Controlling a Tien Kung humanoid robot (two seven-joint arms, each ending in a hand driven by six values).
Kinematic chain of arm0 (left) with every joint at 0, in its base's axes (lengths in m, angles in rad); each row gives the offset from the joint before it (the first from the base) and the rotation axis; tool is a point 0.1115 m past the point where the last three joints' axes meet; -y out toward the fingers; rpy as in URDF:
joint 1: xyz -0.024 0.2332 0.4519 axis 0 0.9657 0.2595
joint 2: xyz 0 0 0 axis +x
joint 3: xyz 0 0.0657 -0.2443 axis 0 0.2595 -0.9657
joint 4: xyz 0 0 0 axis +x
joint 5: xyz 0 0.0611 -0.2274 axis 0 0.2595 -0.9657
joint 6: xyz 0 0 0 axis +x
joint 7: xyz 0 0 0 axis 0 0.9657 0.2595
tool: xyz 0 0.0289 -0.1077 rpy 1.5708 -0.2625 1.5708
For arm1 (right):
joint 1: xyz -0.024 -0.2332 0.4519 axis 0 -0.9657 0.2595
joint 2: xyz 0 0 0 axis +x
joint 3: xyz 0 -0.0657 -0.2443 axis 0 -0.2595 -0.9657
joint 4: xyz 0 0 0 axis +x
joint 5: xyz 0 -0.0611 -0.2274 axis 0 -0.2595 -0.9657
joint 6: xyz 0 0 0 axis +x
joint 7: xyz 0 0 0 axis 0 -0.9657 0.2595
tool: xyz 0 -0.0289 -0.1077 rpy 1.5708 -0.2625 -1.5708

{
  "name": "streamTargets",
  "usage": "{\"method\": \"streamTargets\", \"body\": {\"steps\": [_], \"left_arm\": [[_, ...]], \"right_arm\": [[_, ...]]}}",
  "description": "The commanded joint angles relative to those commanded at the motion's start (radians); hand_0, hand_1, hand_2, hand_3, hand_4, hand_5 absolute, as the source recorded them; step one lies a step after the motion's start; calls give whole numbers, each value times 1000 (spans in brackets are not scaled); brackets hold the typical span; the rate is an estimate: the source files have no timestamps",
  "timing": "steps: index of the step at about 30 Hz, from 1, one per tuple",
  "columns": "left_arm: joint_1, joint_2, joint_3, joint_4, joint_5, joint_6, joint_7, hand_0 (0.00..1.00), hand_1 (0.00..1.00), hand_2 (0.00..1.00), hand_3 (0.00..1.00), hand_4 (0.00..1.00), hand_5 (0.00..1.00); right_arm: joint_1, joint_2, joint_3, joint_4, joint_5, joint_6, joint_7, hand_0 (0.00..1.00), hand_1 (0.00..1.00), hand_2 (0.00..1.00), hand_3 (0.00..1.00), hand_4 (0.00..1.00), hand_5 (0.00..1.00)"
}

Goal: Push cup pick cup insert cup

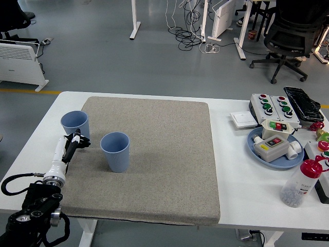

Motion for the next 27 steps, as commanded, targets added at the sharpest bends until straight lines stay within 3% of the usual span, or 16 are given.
{"method": "streamTargets", "body": {"steps": [17,22,27], "left_arm": [[-65,-5,62,85,-43,-17,0,580,481,430,392,514,998],[-52,4,55,57,-36,-17,10,578,482,430,393,516,998],[15,44,10,-67,28,-10,29,578,482,430,393,516,998]], "right_arm": [[3,0,8,1,-18,-1,-4,747,693,709,581,96,510],[3,-1,3,1,-8,0,-2,747,693,709,581,96,509],[4,-3,-6,1,6,1,3,747,693,709,581,96,509]]}}
